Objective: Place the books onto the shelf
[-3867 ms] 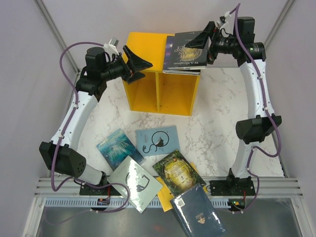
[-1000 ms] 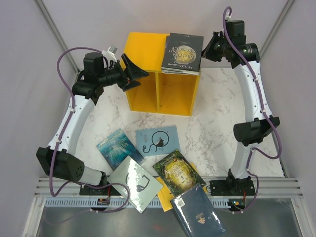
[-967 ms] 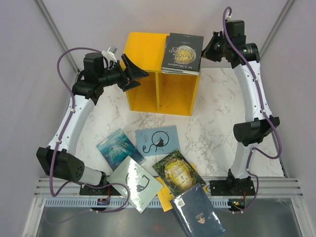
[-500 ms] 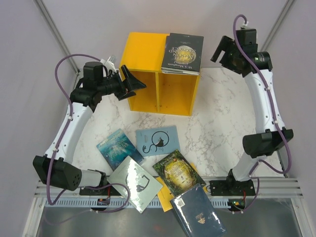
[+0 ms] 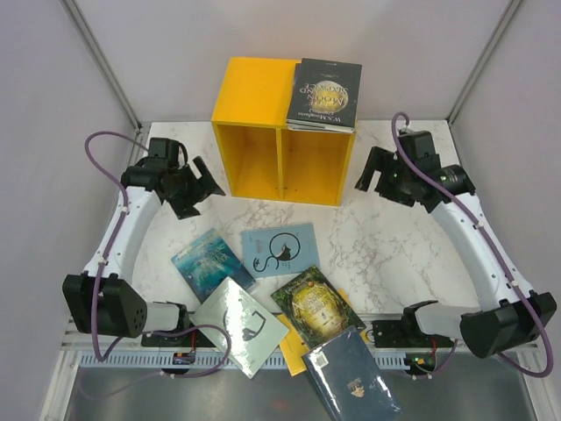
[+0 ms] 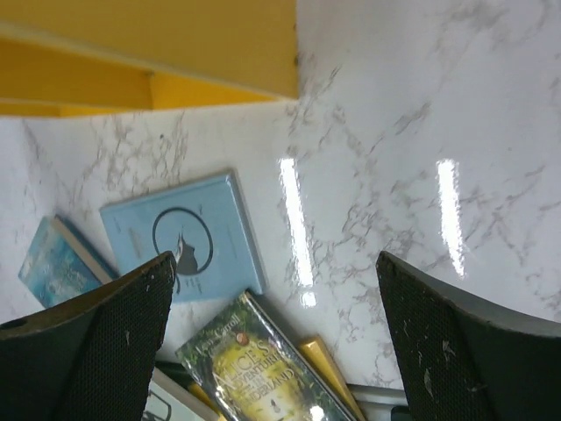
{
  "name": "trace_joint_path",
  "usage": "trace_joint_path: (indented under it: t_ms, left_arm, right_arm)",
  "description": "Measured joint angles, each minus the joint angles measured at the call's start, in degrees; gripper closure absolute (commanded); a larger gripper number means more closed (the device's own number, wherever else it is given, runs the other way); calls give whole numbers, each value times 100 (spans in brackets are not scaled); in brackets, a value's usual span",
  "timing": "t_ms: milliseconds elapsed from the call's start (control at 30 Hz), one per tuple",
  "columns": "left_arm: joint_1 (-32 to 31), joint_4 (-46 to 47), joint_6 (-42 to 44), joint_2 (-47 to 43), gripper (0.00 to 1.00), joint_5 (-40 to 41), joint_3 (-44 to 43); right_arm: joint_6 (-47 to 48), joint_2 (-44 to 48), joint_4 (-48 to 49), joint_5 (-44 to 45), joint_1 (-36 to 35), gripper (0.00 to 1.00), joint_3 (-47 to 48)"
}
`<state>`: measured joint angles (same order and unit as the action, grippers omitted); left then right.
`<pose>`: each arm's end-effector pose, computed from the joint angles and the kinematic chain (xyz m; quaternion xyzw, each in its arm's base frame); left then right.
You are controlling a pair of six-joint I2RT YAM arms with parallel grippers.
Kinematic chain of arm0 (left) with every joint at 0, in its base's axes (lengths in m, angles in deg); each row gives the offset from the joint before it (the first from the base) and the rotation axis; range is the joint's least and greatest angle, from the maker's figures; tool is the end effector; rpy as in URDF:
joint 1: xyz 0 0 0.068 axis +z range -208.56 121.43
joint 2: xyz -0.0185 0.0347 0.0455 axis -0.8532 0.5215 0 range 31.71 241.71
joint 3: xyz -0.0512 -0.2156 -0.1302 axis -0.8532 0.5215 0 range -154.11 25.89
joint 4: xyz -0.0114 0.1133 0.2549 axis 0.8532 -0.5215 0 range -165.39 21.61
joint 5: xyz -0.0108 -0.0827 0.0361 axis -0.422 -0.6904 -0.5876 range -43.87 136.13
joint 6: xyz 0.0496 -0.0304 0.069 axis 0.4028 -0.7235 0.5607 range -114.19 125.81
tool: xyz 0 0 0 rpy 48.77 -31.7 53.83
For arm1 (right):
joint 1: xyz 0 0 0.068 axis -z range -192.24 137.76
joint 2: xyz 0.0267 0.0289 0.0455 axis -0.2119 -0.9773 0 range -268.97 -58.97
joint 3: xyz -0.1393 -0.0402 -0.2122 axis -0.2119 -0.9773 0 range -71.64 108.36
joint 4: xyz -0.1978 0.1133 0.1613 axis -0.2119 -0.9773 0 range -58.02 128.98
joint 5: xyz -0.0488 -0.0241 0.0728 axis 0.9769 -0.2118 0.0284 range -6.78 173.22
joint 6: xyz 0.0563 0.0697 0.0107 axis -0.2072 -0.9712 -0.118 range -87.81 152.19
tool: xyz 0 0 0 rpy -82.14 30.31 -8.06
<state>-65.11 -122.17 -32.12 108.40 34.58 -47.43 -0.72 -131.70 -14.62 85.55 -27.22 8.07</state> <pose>0.3089 -0.0517 0.2703 -0.2308 0.9264 -0.1958 0.2238 0.2976 0.0763 0.3292 0.1521 0.9165 0.1327 0.3453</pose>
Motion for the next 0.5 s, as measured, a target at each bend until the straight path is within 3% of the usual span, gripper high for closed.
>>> trace_joint_path:
  t_ms: [167,300,500]
  left_arm:
    - [815,-168,9,-221,8,118,721]
    - [855,-291,7,-538,8,122,1102]
    - [839,-402,7,-822,9,136,1244]
  right_arm:
    - [33,804,15,-817,-166,2,-990]
    - [181,1117,166,-1788,-280,2,-1475]
    - [291,787,391,-2553,-1067,2,-1705]
